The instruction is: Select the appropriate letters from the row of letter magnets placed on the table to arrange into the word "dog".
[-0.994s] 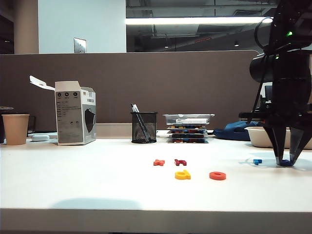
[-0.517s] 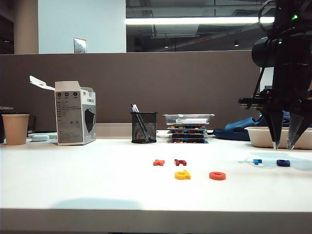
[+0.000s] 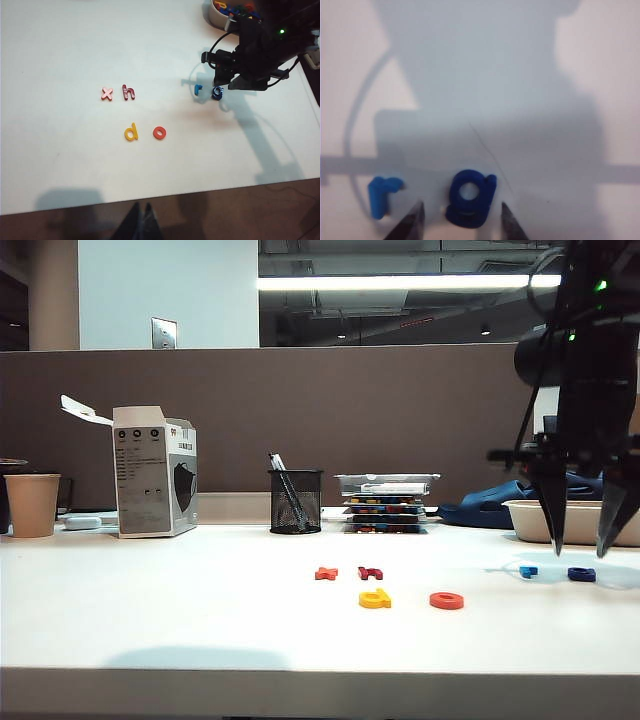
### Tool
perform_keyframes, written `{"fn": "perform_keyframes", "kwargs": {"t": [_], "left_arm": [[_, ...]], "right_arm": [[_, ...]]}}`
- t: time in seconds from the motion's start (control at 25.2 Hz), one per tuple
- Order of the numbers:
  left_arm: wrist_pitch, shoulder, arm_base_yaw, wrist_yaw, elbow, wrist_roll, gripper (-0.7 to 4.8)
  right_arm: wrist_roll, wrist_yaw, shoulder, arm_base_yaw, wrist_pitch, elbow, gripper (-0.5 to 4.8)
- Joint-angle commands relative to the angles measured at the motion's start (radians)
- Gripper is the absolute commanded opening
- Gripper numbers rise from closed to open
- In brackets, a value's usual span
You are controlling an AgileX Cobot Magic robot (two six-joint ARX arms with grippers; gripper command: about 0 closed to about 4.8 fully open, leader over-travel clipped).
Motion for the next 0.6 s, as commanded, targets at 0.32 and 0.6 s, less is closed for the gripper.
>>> {"fn": "perform_keyframes", "kwargs": {"t": [0.32,0.6], "left_arm": [[0.005,-0.002,-0.001,-0.006,0.002,0.002,-0.05],[0.005,-0.002,-0.001,-0.006,0.002,0.002,-0.05]], "right_arm": [[0.007,0.002,0.057,0.005,-0.005,0.0,1.89],[0.009,0.002,0.067,0.005,-0.015,0.0,1.12]]}}
